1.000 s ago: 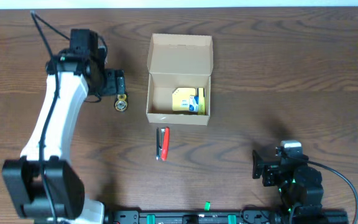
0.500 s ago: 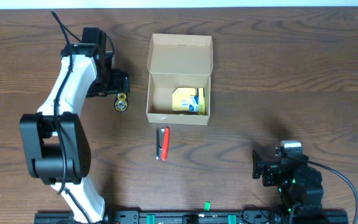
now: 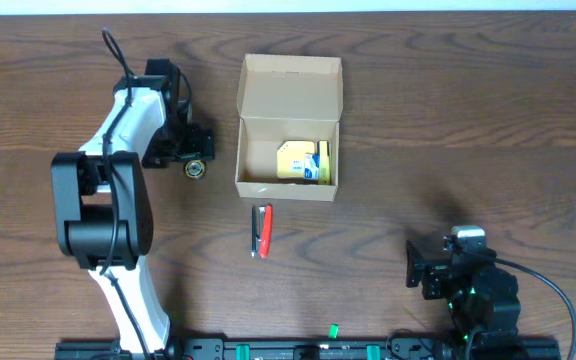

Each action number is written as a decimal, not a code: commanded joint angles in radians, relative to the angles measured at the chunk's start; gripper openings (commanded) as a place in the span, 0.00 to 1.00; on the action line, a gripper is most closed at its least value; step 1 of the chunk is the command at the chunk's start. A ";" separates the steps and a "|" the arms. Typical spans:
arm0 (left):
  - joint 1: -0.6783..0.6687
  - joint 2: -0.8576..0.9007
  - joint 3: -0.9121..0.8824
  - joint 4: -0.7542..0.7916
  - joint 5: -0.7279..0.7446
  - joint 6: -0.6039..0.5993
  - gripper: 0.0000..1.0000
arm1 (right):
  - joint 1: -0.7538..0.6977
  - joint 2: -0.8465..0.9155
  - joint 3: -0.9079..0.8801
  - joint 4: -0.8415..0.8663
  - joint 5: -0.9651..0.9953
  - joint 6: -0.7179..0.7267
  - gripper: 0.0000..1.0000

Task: Pack container
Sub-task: 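Reach the left gripper to the correction tape dispenser and grasp it, then carry the correction tape into the box and open the left gripper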

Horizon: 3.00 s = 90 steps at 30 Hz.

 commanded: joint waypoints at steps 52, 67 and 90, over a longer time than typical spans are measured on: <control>-0.360 -0.406 0.028 0.125 0.035 -0.064 0.44 | 0.006 -0.006 -0.012 -0.004 -0.004 -0.015 0.99; -0.409 -0.194 0.028 0.030 0.057 -0.121 0.49 | 0.006 -0.006 -0.012 -0.004 -0.004 -0.015 0.99; -0.380 -0.356 0.027 0.054 0.037 -0.268 0.75 | 0.006 -0.006 -0.012 -0.004 -0.004 -0.015 0.99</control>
